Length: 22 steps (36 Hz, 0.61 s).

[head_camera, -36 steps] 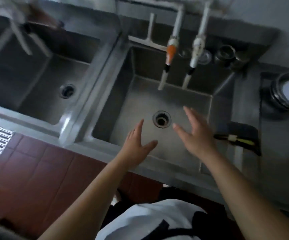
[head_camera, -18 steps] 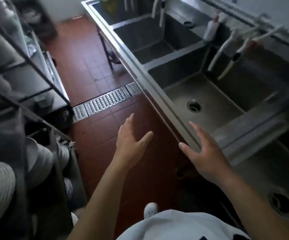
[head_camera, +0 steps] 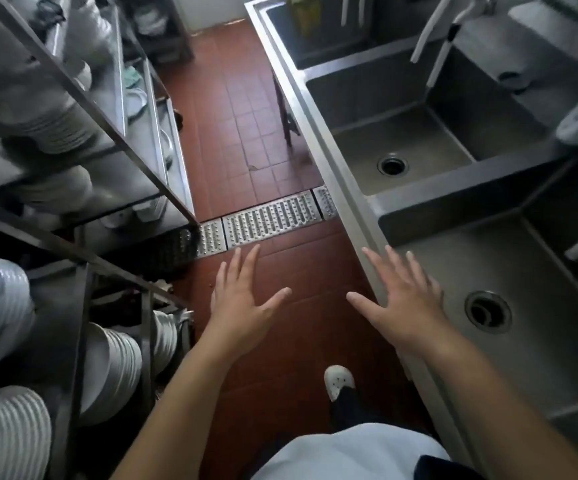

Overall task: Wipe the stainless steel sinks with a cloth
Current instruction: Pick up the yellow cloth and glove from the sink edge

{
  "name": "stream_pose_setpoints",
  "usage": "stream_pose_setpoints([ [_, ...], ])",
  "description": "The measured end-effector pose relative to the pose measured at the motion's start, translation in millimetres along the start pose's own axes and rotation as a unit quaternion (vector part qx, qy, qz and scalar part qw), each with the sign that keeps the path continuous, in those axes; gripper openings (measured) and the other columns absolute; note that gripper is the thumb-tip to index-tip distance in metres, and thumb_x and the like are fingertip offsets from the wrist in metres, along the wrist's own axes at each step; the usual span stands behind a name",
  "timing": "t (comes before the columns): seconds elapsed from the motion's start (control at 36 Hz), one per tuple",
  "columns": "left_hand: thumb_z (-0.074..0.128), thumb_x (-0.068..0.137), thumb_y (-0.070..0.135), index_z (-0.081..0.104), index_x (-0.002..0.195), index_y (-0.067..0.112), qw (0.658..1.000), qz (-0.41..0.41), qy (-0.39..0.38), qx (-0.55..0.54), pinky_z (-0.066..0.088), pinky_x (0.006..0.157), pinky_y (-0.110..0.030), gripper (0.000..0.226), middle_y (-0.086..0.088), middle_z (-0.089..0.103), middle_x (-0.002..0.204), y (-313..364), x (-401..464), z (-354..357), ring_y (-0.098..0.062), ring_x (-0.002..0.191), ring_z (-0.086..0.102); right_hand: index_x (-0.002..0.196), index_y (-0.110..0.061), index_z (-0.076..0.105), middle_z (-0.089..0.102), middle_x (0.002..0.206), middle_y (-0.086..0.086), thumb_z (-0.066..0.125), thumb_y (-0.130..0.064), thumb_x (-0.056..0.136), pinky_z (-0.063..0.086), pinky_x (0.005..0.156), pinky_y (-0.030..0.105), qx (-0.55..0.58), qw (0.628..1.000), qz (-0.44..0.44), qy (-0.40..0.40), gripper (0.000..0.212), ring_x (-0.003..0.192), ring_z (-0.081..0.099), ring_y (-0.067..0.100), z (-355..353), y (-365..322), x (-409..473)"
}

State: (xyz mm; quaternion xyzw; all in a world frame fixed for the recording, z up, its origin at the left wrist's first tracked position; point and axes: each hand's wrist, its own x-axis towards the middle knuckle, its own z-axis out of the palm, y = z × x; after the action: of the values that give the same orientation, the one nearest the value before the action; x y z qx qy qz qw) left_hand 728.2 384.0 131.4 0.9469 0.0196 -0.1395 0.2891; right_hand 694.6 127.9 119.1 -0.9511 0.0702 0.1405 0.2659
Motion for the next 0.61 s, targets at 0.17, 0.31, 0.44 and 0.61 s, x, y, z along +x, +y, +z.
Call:
stream_pose_setpoints([
  [0.17,0.06,0.088,0.058,0.011,0.152,0.052,0.999,-0.014,0.034,-0.016,0.01,0.123,-0.048,0.081,0.01,0.004,0.166,0.7,75.9,-41.0,-0.014,0.152,-0.004,0.151,-0.055,0.01,0.002,0.167,-0.013,0.043,-0.073,0.087,0.006,0.121,0.056,-0.021,0.998,-0.042,-0.037,0.074,0.154,-0.005,0.019,-24.0,-39.2,122.8],
  [0.31,0.059,0.087,0.061,0.006,0.151,0.056,0.998,-0.064,-0.001,0.022,0.009,0.123,-0.05,0.083,0.01,-0.002,0.166,-23.2,149.3,-53.9,-0.02,0.153,-0.006,0.15,-0.056,0.012,0.002,0.166,-0.016,0.043,-0.073,0.087,0.002,0.12,0.055,-0.038,0.994,-0.078,-0.062,0.071,0.153,-0.007,0.015,-28.9,-74.2,213.2],
  [0.44,0.056,0.086,0.065,0.007,0.15,0.057,0.998,-0.06,-0.024,0.007,0.004,0.123,-0.048,0.081,0.013,-0.006,0.166,-39.7,260.5,-76.5,-0.017,0.152,-0.011,0.15,-0.054,0.018,0.005,0.166,-0.017,0.046,-0.072,0.087,0.005,0.119,0.055,-0.025,0.998,-0.015,-0.061,0.071,0.154,-0.003,0.015,-42.3,-105.4,316.1],
  [0.61,0.056,0.087,0.065,0.009,0.152,0.053,0.999,-0.027,-0.02,-0.032,0.003,0.122,-0.051,0.081,0.013,-0.006,0.166,-42.4,413.0,-141.1,-0.018,0.152,-0.01,0.151,-0.051,0.024,0.01,0.166,-0.017,0.052,-0.068,0.088,0.01,0.12,0.056,-0.019,0.999,0.037,-0.019,0.07,0.154,0.002,0.015,-88.0,-166.0,431.7],
])
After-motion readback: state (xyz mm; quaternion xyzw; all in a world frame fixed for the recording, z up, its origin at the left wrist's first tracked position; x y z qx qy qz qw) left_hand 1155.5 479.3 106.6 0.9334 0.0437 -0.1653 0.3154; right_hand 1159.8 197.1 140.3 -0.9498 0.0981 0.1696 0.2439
